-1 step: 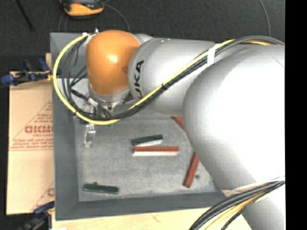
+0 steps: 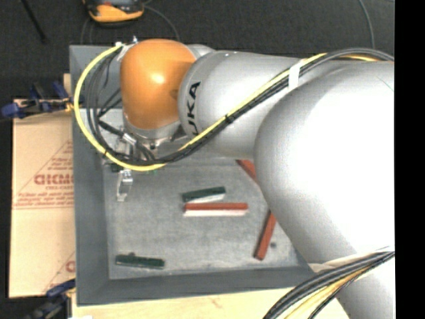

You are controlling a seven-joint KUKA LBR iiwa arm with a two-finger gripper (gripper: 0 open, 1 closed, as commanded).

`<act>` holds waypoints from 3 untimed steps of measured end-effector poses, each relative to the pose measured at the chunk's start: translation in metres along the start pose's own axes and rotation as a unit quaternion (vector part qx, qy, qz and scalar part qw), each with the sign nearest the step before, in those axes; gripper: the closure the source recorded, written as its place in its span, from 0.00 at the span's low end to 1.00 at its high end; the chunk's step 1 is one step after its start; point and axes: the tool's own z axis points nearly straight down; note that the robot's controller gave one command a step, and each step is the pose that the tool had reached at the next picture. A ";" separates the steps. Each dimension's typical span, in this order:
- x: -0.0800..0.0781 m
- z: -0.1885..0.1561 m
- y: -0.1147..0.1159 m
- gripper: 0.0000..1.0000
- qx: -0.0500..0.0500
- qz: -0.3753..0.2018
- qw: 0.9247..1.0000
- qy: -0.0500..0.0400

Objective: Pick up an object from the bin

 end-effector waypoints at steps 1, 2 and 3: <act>-0.028 0.064 -0.039 1.00 -0.004 -0.103 0.995 -0.013; -0.028 0.064 -0.039 1.00 -0.004 -0.102 0.995 -0.013; -0.012 -0.079 -0.045 1.00 0.000 -0.216 0.976 -0.003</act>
Offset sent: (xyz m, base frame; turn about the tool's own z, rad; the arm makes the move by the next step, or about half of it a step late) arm 0.0000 0.0000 0.0000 0.0000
